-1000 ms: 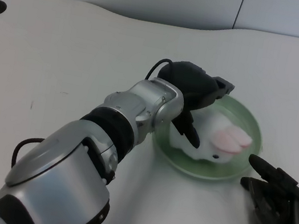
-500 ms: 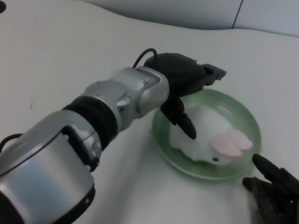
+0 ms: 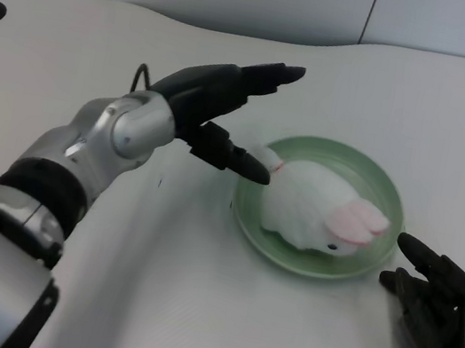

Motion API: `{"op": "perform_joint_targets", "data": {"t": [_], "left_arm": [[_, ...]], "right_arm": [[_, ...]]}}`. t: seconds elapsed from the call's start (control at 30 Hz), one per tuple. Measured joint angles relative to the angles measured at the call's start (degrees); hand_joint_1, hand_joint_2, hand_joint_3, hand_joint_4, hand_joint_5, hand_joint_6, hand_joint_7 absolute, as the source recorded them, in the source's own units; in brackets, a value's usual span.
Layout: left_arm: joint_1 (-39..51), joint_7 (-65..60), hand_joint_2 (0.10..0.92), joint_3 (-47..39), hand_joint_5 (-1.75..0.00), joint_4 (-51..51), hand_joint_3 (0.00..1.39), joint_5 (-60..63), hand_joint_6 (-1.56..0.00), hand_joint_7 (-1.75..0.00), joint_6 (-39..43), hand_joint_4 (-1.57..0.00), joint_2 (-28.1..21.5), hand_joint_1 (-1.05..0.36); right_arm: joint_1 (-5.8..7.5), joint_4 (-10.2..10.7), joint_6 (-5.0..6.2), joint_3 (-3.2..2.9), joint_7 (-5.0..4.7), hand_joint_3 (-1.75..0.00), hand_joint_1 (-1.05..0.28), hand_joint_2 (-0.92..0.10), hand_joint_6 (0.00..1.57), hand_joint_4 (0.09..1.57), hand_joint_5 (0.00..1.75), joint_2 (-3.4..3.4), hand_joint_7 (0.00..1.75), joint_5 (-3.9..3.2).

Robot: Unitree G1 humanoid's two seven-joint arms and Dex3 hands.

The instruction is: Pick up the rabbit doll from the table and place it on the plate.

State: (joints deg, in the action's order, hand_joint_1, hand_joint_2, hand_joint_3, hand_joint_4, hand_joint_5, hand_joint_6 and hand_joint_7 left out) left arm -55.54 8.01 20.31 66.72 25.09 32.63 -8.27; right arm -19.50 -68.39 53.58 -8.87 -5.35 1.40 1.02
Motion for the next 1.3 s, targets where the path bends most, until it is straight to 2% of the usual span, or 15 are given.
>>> {"op": "perform_joint_targets", "data": {"t": [0.07, 0.13, 0.23, 0.27, 0.4, 0.5, 0.53, 0.57, 0.73, 0.8, 0.83, 0.93, 1.13, 1.23, 1.3], "left_arm": [[5.0, 0.6, 0.921, -2.2, -0.7, -3.4, 0.07, -2.6, -0.01, -0.62, 4.5, -0.01, -3.1, -0.83], [10.3, 2.4, 0.921, -5.0, -0.9, -6.3, 0.07, -6.2, 0.0, -0.7, 6.6, 0.0, -5.5, -0.78], [17.6, 5.3, 0.921, -8.5, -0.98, -11.5, 0.07, -12.1, 0.0, -0.71, 7.1, 0.0, -7.3, -0.75], [19.6, 6.0, 0.921, -9.5, -1.08, -13.7, 0.18, -13.3, 0.0, -0.76, 6.7, -0.01, -7.7, -0.74], [31.2, 7.6, 0.921, -14.8, -1.37, -28.0, 0.32, -21.5, 0.0, -0.9, 2.0, -0.08, -8.4, -0.7], [39.9, 7.7, 0.921, -18.4, -1.58, -37.5, 0.38, -25.7, -0.02, -1.04, -2.0, -0.13, -8.5, -0.59], [42.2, 7.7, 0.921, -19.4, -1.61, -40.0, 0.38, -26.9, -0.04, -1.07, -3.5, -0.14, -8.5, -0.58], [44.6, 7.7, 0.921, -20.5, -1.64, -43.2, 0.39, -28.3, -0.14, -1.13, -5.6, -0.19, -8.5, -0.58], [52.9, 7.7, 0.921, -24.2, -1.68, -54.0, 0.44, -32.3, -0.28, -1.24, -14.6, -0.31, -8.5, -0.56], [54.7, 8.4, 0.921, -25.3, -1.73, -55.5, 0.5, -34.5, -0.38, -1.34, -16.7, -0.46, -8.2, -0.59], [55.6, 9.1, 0.921, -25.9, -1.74, -55.4, 0.52, -35.5, -0.4, -1.36, -17.1, -0.49, -8.1, -0.59], [57.3, 10.6, 0.921, -27.1, -1.75, -53.2, 0.58, -37.1, -0.46, -1.54, -16.5, -0.62, -7.3, -0.57], [57.3, 12.8, 0.921, -29.1, -1.75, -46.4, 0.56, -39.5, -0.47, -1.73, -13.1, -0.7, -4.4, -0.57], [56.6, 14.0, 0.921, -29.9, -1.75, -43.0, 0.54, -40.4, -0.47, -1.74, -12.2, -0.71, -3.4, -0.57], [55.9, 14.8, 0.921, -30.3, -1.75, -41.0, 0.54, -41.0, -0.48, -1.75, -11.4, -0.72, -2.9, -0.57]], "right_arm": [[-0.3, -0.6, 0.02, -0.02, -0.84, -0.3, -0.29, -0.92, 0.91, 0.67, 0.83, -0.06, 0.04, 0.18], [-0.43, -0.9, 0.0, -0.01, -1.29, -0.32, -0.29, -0.92, 0.9, 0.66, 0.82, -0.06, 0.03, 0.2], [-0.5, -0.9, -0.04, 0.37, -1.84, -0.33, -0.29, -0.92, 0.89, 0.65, 0.82, -0.06, 0.03, 0.39], [-0.58, -0.8, -0.05, 0.61, -1.78, -0.34, -0.3, -0.92, 0.87, 0.65, 0.85, -0.01, 0.02, 0.48], [-0.11, 0.2, -0.02, 1.03, -0.93, -0.32, -0.34, -0.92, 0.86, 0.64, 0.88, -0.09, 0.01, 0.65], [0.13, 0.3, -0.16, 0.96, -0.04, -0.31, -0.33, -0.92, 0.85, 0.63, 0.85, -1.01, 0.01, 0.42], [0.16, 0.3, -0.21, 0.94, 0.22, -0.3, -0.32, -0.92, 0.85, 0.63, 0.85, -1.3, 0.01, 0.34], [0.1, 0.3, -0.28, 0.87, 0.49, -0.3, -0.33, -0.92, 0.86, 0.65, 0.85, -1.44, 0.01, 0.27], [0.04, 0.4, -0.29, 1.06, 0.7, -0.29, -0.33, -0.92, 0.85, 0.65, 0.87, -1.5, 0.01, 0.42], [0.02, 0.5, -0.29, 1.05, 0.94, -0.3, -0.32, -0.92, 0.85, 0.63, 0.87, -1.5, 0.0, 0.37], [0.02, 0.5, -0.27, 1.05, 1.2, -0.3, -0.32, -0.92, 0.85, 0.63, 0.88, -1.51, 0.0, 0.34], [0.03, 0.5, -0.17, 0.62, 2.93, -0.29, -0.34, -0.92, 0.86, 0.63, 0.88, -1.54, 0.01, -0.18], [-0.04, 0.6, -0.37, 0.01, 4.24, -0.29, -0.34, -0.92, 0.86, 0.61, 0.88, -1.6, 0.01, -1.02], [-0.06, 0.7, -0.85, -0.17, 4.51, -0.29, -0.33, -0.92, 0.87, 0.59, 0.89, -2.13, 0.01, -1.08], [-0.06, 0.7, -1.0, -0.65, 5.29, -0.28, -0.33, -0.92, 0.88, 0.58, 0.89, -2.51, 0.02, -1.37]]}}
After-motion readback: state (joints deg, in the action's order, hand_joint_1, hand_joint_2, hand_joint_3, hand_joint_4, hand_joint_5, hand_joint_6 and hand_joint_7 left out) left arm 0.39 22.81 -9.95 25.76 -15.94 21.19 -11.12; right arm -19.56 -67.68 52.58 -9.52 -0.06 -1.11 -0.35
